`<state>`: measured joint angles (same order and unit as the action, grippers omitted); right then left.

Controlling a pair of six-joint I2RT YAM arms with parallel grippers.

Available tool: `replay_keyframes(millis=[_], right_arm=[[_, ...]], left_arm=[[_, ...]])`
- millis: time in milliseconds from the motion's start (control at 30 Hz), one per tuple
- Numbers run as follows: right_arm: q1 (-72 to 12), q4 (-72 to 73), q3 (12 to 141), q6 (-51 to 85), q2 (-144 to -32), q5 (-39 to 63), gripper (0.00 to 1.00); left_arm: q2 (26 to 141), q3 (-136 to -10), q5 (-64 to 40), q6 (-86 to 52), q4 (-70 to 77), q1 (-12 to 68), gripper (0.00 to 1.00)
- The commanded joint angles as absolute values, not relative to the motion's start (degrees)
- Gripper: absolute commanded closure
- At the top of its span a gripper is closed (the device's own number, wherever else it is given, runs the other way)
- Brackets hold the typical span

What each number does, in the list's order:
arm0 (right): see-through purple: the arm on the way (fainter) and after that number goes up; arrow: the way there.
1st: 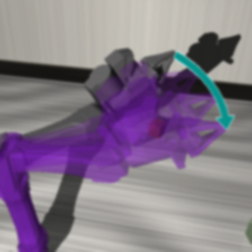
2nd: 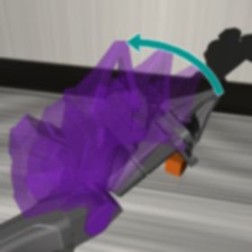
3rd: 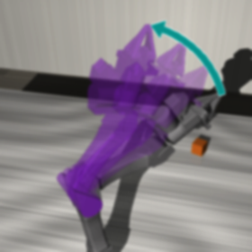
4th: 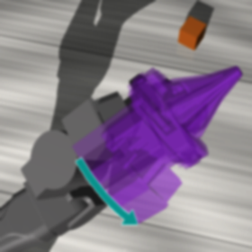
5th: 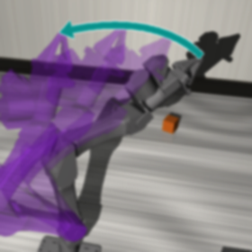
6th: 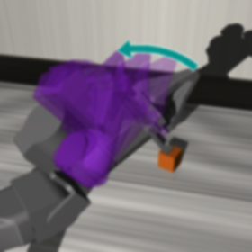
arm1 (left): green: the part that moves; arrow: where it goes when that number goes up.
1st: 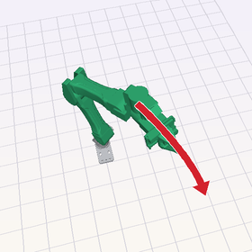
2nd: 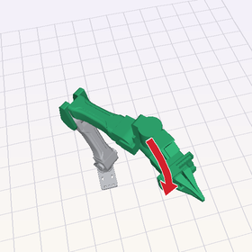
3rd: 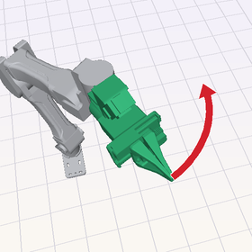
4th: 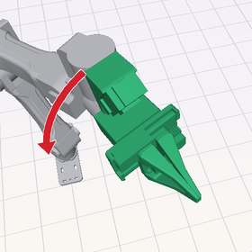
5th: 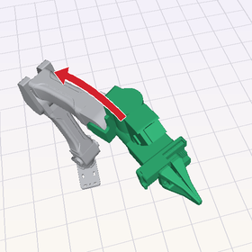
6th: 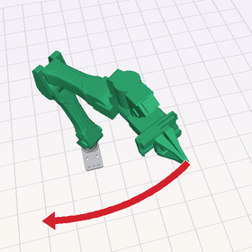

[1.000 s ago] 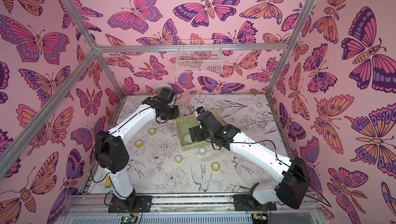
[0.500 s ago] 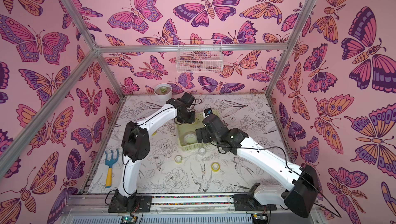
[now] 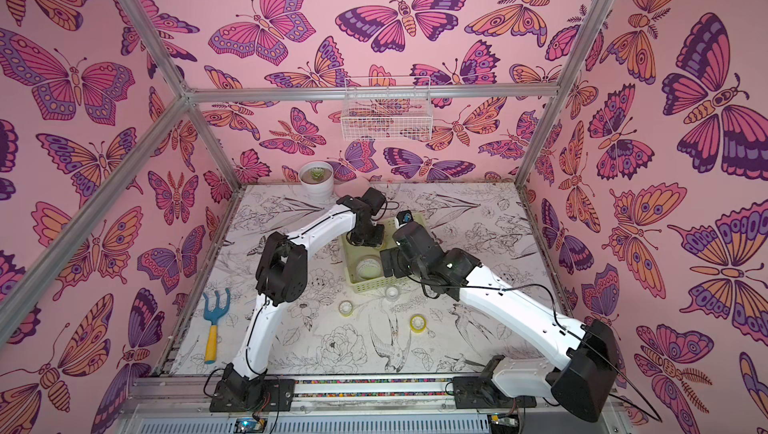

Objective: Put the transparent tape into the storage box
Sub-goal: Place the tape in the storage box.

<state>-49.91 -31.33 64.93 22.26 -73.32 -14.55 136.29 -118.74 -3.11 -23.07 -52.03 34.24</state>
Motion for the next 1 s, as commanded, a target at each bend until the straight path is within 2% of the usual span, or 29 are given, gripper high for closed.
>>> replay_keyframes(millis=[0,400,633,767,967], right_arm=[[-49.7,-33.2,65.3,22.7,-73.1,-15.2,0.01],[-49.7,-33.0,66.1,22.2,-74.0,-14.6,0.01],[-49.7,-32.3,66.2,22.3,-74.4,-14.2,0.01],[-49.7,-32.3,66.1,22.4,-74.4,-14.1,0.01],[-49.7,-31.7,66.0,22.4,-74.5,-13.7,0.01]], left_arm=[[137.9,-119.9,-4.4,-22.1,-54.2,34.9,0.86],[139.0,-120.3,-5.7,-22.3,-54.9,35.9,0.82],[137.9,-120.2,-4.6,-22.1,-56.0,35.9,0.64],[136.2,-120.7,-4.0,-22.0,-56.4,35.8,0.59],[131.9,-121.3,-2.5,-22.3,-56.8,35.2,0.46]])
